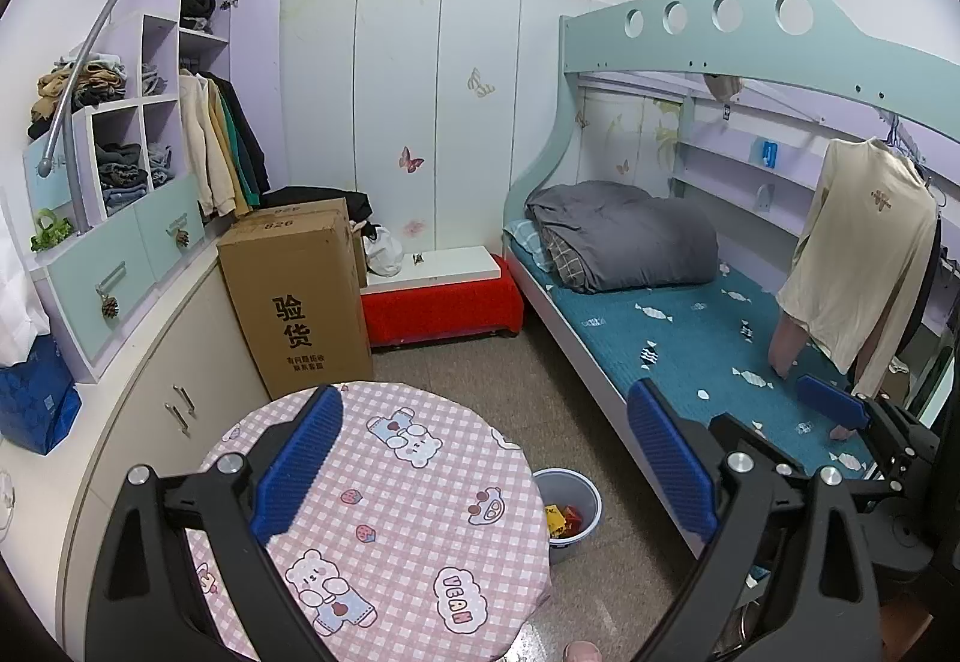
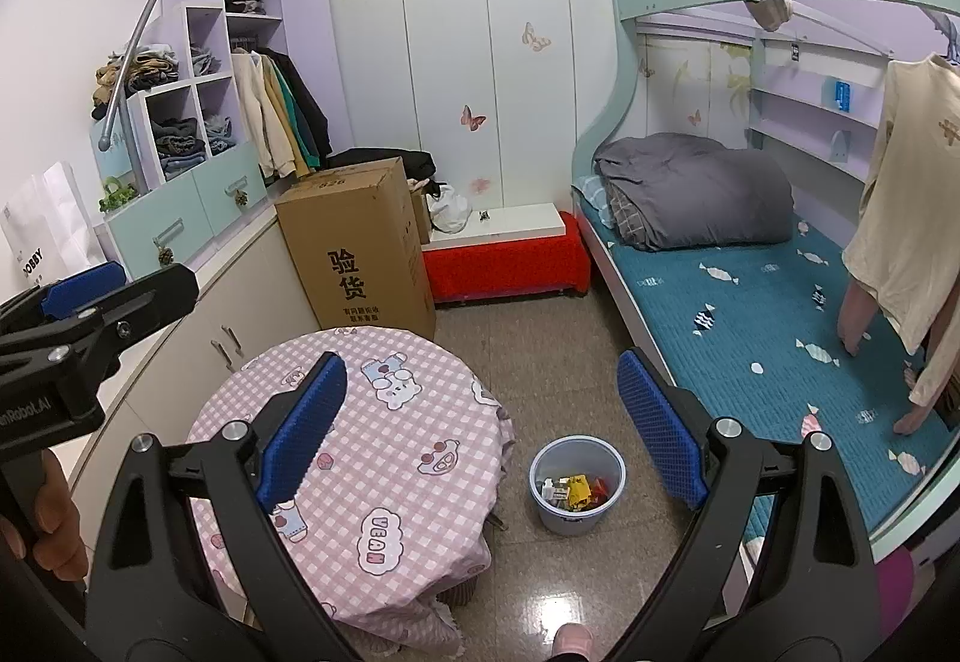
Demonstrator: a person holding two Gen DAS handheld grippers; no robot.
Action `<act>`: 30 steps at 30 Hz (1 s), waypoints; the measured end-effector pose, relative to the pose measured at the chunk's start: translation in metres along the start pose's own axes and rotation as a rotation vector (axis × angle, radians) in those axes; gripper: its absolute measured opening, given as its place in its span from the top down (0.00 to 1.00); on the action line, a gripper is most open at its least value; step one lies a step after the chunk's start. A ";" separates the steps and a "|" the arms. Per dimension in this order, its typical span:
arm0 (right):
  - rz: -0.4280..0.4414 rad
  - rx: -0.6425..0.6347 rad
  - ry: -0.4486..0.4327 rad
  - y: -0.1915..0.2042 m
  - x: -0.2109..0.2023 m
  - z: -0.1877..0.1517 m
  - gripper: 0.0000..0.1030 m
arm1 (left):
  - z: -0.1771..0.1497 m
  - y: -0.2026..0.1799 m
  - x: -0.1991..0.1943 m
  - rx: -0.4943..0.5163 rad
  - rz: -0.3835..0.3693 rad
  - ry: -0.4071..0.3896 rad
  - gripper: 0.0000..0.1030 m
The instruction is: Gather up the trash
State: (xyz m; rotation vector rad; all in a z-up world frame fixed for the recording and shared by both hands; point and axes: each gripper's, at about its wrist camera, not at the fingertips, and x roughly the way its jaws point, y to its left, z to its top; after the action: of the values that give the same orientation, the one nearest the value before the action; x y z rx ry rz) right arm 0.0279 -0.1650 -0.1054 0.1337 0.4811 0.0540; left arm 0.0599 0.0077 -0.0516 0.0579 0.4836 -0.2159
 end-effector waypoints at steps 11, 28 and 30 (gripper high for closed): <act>0.001 0.001 0.013 0.000 0.008 -0.002 0.13 | 0.001 0.008 0.010 0.006 -0.005 0.017 0.09; -0.001 -0.001 0.023 0.001 0.012 0.000 0.13 | 0.001 0.013 0.017 0.002 -0.009 0.028 0.09; -0.002 0.000 0.025 0.001 0.013 -0.001 0.13 | -0.001 0.015 0.020 0.003 -0.010 0.031 0.09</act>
State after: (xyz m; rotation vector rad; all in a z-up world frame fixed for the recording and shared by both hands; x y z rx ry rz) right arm 0.0391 -0.1628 -0.1126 0.1323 0.5059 0.0538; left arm 0.0800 0.0183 -0.0615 0.0614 0.5148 -0.2260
